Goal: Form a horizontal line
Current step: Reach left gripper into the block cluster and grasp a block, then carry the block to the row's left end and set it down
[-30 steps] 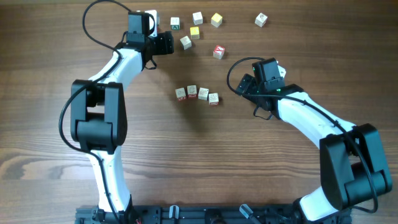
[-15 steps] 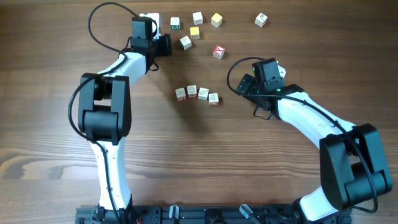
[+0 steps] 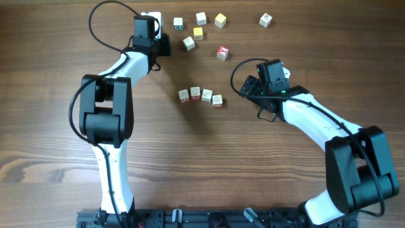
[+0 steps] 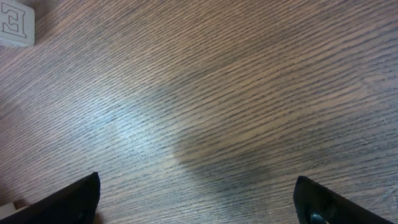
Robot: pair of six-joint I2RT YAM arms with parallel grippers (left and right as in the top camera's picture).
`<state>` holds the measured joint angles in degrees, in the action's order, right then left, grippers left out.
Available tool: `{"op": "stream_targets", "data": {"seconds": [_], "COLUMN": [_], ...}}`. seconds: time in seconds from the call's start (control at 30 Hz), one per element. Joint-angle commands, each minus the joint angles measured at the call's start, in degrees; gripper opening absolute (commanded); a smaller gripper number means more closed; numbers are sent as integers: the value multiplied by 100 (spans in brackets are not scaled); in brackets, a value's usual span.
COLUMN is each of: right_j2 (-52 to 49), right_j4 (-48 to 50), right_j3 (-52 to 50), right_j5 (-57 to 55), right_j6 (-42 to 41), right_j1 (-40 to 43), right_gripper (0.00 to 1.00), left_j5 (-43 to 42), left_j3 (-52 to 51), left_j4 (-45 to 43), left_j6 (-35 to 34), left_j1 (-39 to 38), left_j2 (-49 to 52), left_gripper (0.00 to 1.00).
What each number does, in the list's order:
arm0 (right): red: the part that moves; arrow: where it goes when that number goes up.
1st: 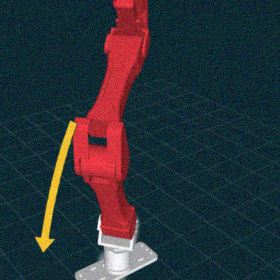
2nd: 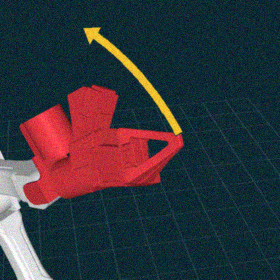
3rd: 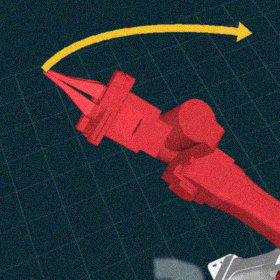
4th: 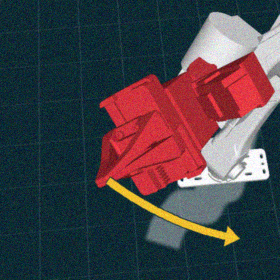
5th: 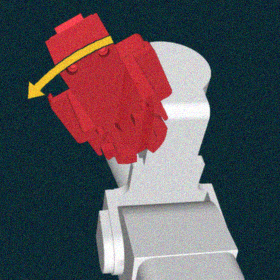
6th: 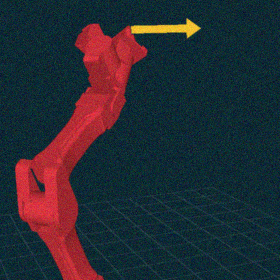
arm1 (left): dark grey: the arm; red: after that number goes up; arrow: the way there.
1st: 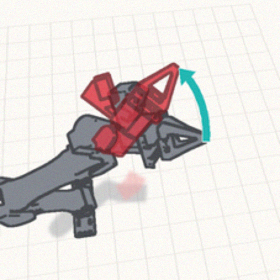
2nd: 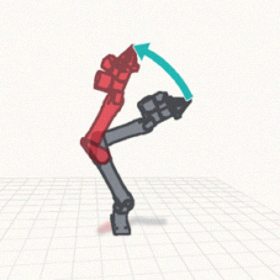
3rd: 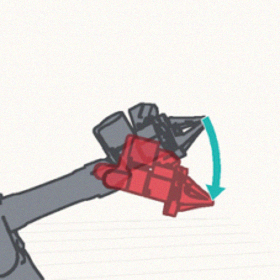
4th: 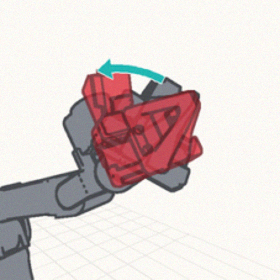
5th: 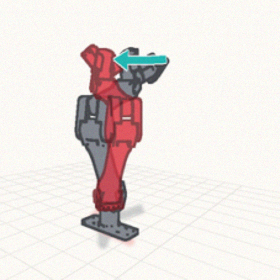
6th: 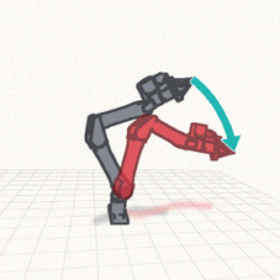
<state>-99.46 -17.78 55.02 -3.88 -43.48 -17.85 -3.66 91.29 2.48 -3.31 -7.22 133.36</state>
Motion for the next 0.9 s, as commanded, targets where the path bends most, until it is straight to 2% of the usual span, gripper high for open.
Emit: {"op": "stream_targets", "data": {"seconds": [0.0,0.27,0.67,0.87], "right_j2": [-28,-28,-28,-31], "right_j4": [15,9,-46,-284], "right_j3": [-17,-17,-17,-17], "right_j5": [101,146,400,398], "right_j6": [0,0,4,236], "right_j1": [4,4,4,4], "right_gripper": [100,100,100,100], "left_j5": [81,79,76,76], "left_j3": [-66,-66,-66,-68], "left_j4": [431,938,2332,4118], "left_j6": [9,9,9,15], "left_j1": [20,20,20,22], "left_j2": [-234,-935,-2227,-2653], "left_gripper": [15,13,13,13]}}
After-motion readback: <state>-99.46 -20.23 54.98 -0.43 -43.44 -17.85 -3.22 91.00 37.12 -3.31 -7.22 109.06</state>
